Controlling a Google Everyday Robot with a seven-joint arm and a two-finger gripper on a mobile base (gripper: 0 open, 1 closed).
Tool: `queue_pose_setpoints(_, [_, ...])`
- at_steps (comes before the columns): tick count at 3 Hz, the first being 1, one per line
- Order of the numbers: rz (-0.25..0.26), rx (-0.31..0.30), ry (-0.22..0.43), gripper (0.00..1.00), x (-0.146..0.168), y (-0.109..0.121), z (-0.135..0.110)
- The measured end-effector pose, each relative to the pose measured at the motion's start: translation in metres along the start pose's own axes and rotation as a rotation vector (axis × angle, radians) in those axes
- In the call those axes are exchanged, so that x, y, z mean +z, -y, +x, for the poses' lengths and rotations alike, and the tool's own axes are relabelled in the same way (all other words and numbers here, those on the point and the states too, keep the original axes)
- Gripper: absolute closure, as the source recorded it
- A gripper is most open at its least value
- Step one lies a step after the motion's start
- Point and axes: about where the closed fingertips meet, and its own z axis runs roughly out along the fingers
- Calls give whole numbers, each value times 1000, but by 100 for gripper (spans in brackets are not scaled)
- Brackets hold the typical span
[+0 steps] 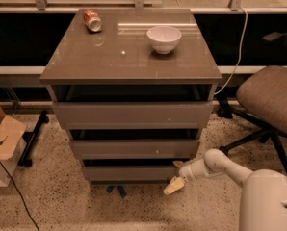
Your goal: Open bottom drawer
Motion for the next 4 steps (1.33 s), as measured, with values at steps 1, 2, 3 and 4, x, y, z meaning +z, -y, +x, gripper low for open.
queue_pose_setpoints(1, [-7, 4, 13, 0, 13, 12, 2])
queue_pose_setpoints(2, [-10, 2, 46, 0, 28, 30, 4])
queue_pose_setpoints(3, [-6, 2, 64, 0, 34, 44, 5])
queue_pose_setpoints(4, [-37, 73, 102, 27, 47, 51, 22])
